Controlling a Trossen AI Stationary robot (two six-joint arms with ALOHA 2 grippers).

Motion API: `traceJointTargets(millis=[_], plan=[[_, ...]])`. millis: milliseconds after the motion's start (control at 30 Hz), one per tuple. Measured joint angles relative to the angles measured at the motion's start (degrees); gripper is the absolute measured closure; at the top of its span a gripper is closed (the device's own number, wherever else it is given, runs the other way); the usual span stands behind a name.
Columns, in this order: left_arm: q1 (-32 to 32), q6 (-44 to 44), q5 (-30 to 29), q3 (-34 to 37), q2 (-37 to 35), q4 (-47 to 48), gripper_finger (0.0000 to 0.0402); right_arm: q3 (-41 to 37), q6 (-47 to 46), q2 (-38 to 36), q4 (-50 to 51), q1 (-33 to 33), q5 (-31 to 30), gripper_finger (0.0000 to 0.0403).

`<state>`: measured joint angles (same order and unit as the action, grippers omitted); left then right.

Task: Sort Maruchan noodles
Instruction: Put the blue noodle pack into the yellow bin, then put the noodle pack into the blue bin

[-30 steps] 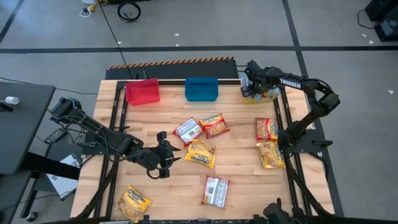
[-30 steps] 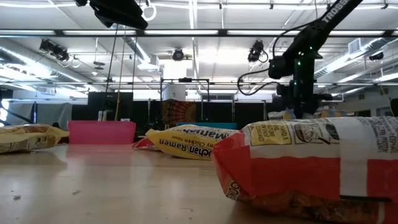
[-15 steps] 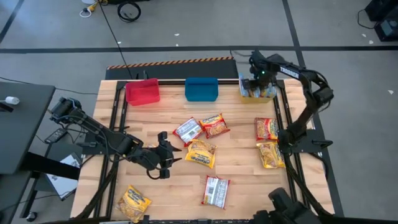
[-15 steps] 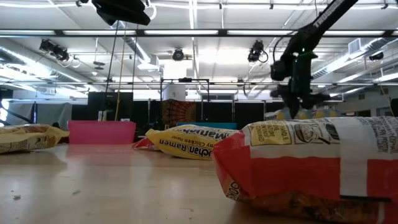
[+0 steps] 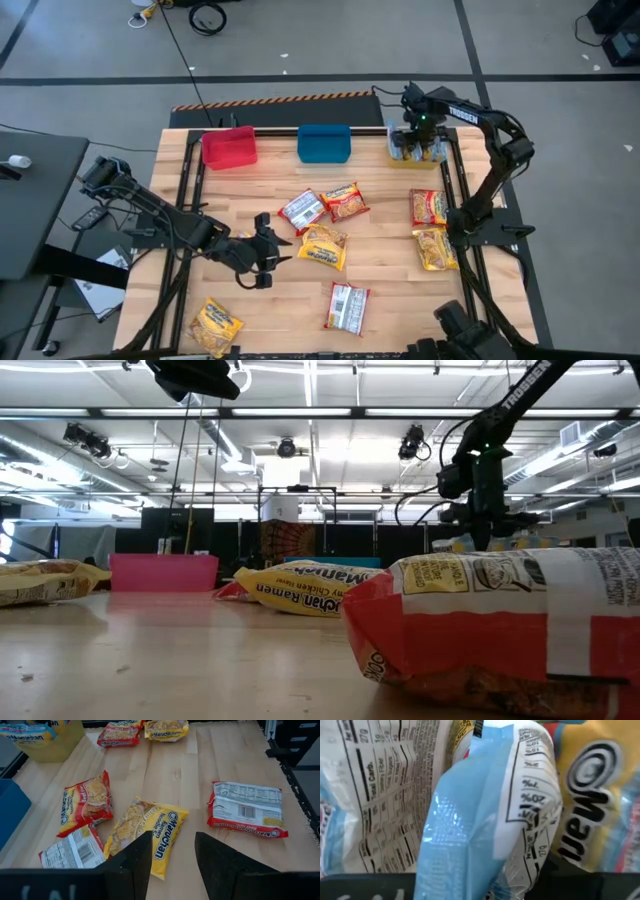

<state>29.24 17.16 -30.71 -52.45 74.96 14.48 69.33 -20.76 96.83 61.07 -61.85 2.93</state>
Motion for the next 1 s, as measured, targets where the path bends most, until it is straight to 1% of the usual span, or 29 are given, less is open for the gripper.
traceJointTargets(millis=[100, 333, 433, 533, 633, 733, 867, 933, 1000], plan=[[-0.42, -0.56, -0.57, 0.00, 0.00, -1.31, 0.0248, -0.31, 0.24, 0.20, -1.35, 0.00, -4.18, 0.0267], [-1.02, -2.64, -2.10, 0.00, 0.01, -3.84, 0.0248, -0.95, 2.41, -0.29, -6.71, 1.63, -6.48, 0.0176], [-1.15, -2.86, -2.94, 0.00, 0.78, -3.64, 0.0248, -0.41, 4.16, -3.23, -6.69, 2.65, -9.79, 0.0146], [-1.18, -2.88, -2.94, 0.01, 1.27, -3.65, 0.0248, -0.42, 6.25, -8.17, -6.79, 5.84, -14.01, 0.0132], [-1.45, -3.95, -2.58, 0.24, 2.10, -3.21, 0.0248, -1.55, 8.17, -14.62, -7.16, 12.60, -18.23, 0.0130], [-2.23, -4.12, -2.90, 0.69, 3.18, -6.14, 0.0248, -4.67, 9.03, -20.94, -10.18, 22.96, -21.13, 0.0133], [-3.93, -4.31, -3.12, 1.30, 5.72, -7.78, 0.0248, -11.92, 10.88, -27.49, -19.81, 39.00, -21.22, 0.0137], [-4.79, -4.30, -3.12, 1.33, 6.90, -7.31, 0.0248, -16.76, 11.73, -29.25, -26.75, 46.90, -21.01, 0.0139], [-5.91, -3.87, -3.04, 1.33, 8.25, -7.47, 0.0248, -21.42, 11.67, -29.80, -33.79, 53.10, -21.26, 0.0141]])
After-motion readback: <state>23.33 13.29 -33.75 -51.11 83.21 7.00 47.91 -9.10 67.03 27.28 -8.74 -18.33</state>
